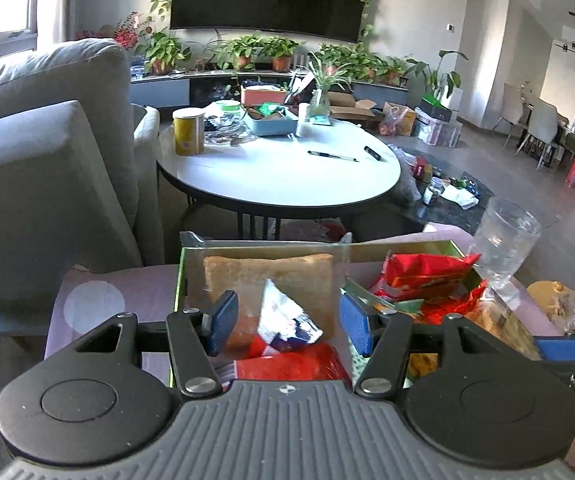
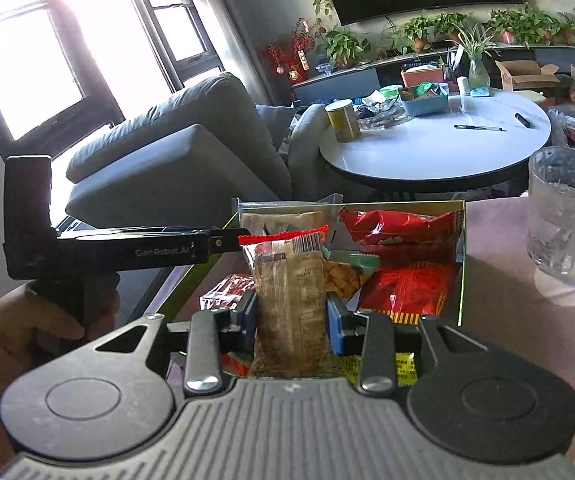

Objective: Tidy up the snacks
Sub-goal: 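Carry the pastry bar into the box with the right tool while the left carries the silver wrapper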

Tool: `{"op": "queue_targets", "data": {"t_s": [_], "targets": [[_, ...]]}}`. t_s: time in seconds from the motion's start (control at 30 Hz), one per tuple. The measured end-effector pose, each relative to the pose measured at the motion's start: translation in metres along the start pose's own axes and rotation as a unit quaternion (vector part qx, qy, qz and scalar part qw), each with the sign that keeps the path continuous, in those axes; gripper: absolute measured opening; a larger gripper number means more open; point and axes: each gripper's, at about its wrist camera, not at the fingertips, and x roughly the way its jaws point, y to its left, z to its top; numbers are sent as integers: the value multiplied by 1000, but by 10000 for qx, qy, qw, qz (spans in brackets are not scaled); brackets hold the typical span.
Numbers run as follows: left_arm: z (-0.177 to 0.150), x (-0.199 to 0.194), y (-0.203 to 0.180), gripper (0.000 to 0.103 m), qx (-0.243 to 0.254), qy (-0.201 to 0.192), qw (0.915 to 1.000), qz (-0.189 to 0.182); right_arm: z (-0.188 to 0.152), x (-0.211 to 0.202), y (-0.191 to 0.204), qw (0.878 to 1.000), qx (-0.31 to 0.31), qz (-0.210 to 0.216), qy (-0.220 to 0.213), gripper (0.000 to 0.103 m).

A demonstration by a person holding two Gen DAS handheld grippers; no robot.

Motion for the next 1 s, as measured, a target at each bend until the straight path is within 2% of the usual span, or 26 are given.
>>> {"op": "queue_targets", "data": {"t_s": [0.27, 0.43, 0.67, 1.0], "targets": [[-15, -13, 15, 54, -109, -71, 9997, 200, 4, 8, 1, 10000, -6, -4, 48, 54], [-33, -31, 22, 59, -272, -99, 9992, 267, 13, 20, 14, 9998, -151, 66, 66, 55], [-58, -59, 22, 66, -416, -232, 9987, 163, 27, 43, 40, 9990, -393, 106, 172, 55], [-75, -70, 21, 71, -377, -275, 9989, 105, 31, 85, 64, 9971, -636, -65, 425, 55]]}}
